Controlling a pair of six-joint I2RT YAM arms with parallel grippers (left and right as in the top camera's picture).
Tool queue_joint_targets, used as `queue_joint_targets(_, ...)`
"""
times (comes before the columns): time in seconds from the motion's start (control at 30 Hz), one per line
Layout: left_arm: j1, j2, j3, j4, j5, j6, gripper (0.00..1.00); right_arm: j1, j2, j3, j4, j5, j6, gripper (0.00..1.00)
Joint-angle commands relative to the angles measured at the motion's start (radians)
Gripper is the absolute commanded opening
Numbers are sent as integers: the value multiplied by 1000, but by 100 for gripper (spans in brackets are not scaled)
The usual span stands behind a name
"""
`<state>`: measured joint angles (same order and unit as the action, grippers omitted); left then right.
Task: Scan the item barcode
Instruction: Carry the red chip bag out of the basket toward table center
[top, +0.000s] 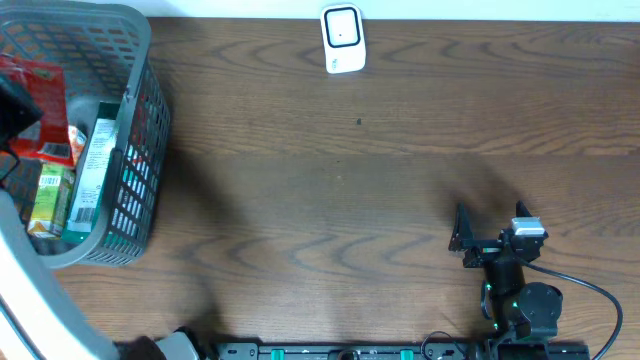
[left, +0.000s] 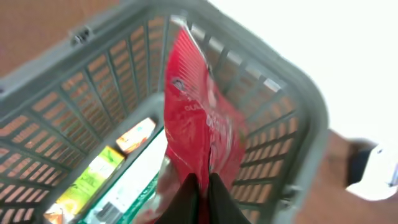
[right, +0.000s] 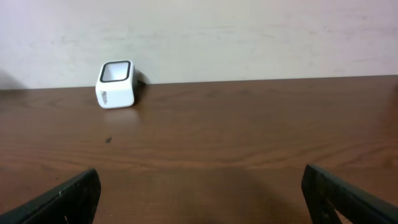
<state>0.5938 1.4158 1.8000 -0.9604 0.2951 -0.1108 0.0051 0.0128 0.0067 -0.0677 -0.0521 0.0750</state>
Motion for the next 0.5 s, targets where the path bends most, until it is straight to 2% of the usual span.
queue_joint_targets(0.0, -3, -89, 24, 25, 106, -99, 7, 10, -5, -1, -4, 2, -2, 99)
queue_joint_targets(0.2, -31, -174, 24, 26, 401, -199, 8, 10, -5, -1, -4, 2, -2, 99)
queue_joint_targets(0.3, -117, -172, 23, -20, 529, -198, 7, 10, -5, -1, -4, 2, -2, 99)
queue_joint_targets(0.47, -302, -145, -11, -56, 526, -163, 7, 10, -5, -1, -4, 2, -2, 99)
